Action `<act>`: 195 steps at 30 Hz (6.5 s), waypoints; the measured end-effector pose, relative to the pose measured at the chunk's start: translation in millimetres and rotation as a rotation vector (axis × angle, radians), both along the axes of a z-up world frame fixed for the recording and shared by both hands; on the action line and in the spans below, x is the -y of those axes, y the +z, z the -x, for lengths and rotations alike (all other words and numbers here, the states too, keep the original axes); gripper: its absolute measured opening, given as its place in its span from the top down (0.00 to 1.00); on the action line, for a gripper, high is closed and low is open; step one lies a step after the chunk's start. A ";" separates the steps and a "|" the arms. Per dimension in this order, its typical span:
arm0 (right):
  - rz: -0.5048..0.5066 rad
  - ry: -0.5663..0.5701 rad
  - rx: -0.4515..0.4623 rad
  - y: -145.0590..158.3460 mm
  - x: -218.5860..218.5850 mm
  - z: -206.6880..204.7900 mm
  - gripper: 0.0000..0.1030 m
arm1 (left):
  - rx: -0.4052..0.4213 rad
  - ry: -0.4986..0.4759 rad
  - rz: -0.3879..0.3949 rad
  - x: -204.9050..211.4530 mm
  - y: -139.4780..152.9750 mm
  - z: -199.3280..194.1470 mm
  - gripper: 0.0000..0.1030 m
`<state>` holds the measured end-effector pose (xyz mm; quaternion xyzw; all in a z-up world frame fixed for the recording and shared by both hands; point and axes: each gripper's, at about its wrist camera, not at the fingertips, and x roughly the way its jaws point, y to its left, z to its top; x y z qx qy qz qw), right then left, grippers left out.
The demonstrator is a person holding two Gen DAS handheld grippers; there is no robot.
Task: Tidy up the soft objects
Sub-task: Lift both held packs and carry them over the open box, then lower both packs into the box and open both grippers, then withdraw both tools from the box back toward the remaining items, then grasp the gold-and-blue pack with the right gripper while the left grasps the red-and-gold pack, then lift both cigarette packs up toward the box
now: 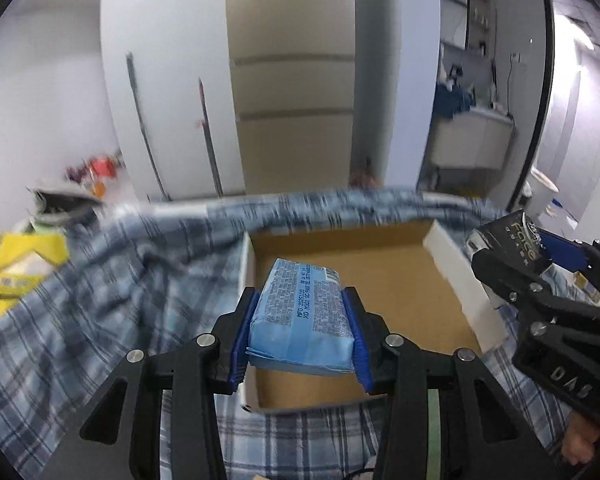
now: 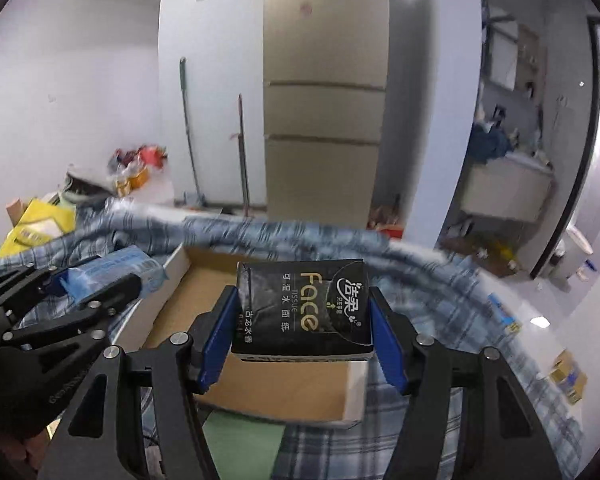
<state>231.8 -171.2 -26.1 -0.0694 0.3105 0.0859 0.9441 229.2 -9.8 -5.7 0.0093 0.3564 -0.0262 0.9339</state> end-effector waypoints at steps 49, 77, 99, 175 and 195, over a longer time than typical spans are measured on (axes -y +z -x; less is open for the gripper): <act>-0.032 0.006 -0.087 -13.9 5.4 -1.4 0.34 | 0.052 0.047 -0.001 -8.2 26.2 22.5 0.20; -0.131 -0.008 0.202 28.8 41.6 161.5 0.31 | 0.414 0.000 0.034 -11.4 46.8 222.5 0.20; -0.153 -0.030 -0.068 -51.6 45.8 134.9 0.31 | 0.269 0.009 0.033 -19.0 -10.4 192.4 0.20; -0.044 0.136 -0.158 -71.1 6.2 131.9 0.49 | -0.248 -0.307 0.015 -35.7 -74.1 114.3 0.40; -0.047 0.132 -0.144 -68.4 7.7 133.4 0.49 | -0.088 -0.264 0.014 -30.8 -37.1 163.3 0.44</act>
